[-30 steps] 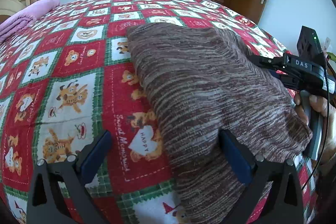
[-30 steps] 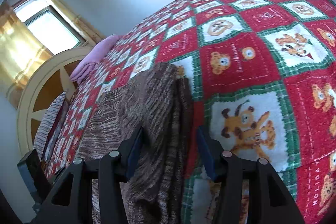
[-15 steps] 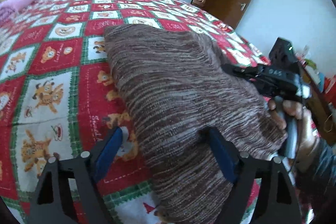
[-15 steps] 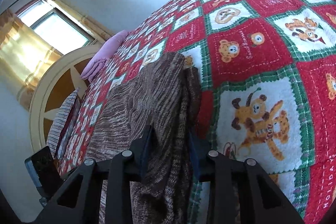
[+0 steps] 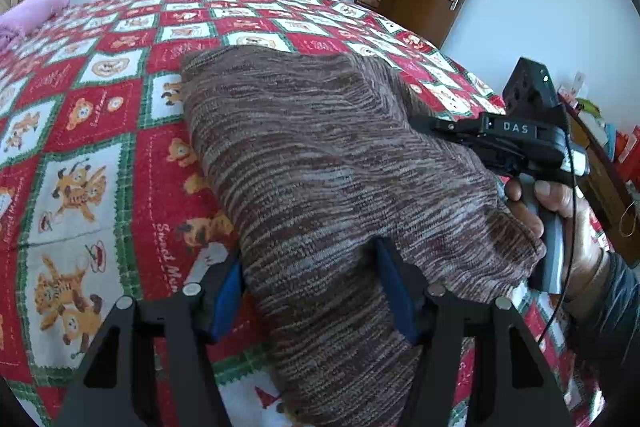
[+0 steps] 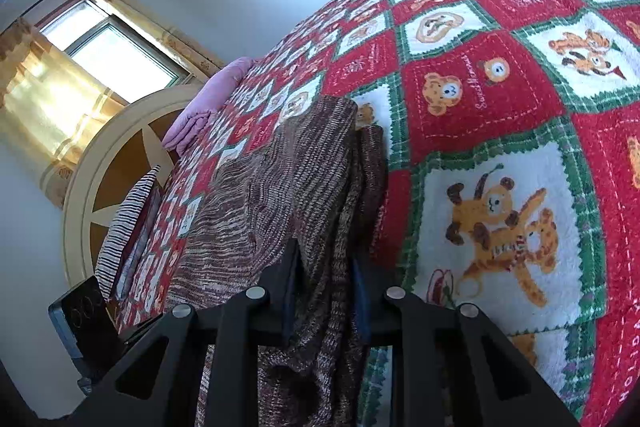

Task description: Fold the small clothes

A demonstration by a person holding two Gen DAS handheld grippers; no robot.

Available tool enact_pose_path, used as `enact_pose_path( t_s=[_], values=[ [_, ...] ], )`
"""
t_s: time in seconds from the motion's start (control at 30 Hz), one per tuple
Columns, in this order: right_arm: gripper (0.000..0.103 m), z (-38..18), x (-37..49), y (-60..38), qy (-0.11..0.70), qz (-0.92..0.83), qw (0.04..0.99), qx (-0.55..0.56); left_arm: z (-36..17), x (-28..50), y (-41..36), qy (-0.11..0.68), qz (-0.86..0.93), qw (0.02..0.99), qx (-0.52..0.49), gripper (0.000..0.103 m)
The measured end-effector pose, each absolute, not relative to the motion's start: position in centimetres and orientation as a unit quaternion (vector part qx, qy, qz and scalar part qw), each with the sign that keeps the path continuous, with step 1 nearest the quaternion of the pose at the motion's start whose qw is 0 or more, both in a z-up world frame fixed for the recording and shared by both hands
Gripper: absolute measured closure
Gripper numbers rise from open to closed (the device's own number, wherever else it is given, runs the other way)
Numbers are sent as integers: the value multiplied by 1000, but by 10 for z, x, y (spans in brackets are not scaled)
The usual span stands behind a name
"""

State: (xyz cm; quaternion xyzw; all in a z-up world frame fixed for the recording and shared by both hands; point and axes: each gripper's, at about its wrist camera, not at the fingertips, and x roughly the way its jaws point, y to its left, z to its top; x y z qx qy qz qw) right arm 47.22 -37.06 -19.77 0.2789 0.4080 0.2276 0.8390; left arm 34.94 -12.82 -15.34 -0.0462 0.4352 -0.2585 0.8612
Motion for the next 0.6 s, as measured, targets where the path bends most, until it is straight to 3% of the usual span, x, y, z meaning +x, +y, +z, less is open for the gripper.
enact_pose_path(
  t_s=[0.1,0.23,0.33,0.6],
  values=[
    [80,-196,470,-369,405,227,843,272,-153,349,-128,433,-256,863,-44,43],
    [83,-188,463,-365,387,236,854,257,-148,341,-135,424,-244,872,-18,59],
    [83,-186,461,-364,383,229,860,248,-144,341,-137,426,-239,873,-11,65],
    [85,-169,454,-355,387,212,866,235,-130,338,-132,431,-239,870,6,73]
  ],
)
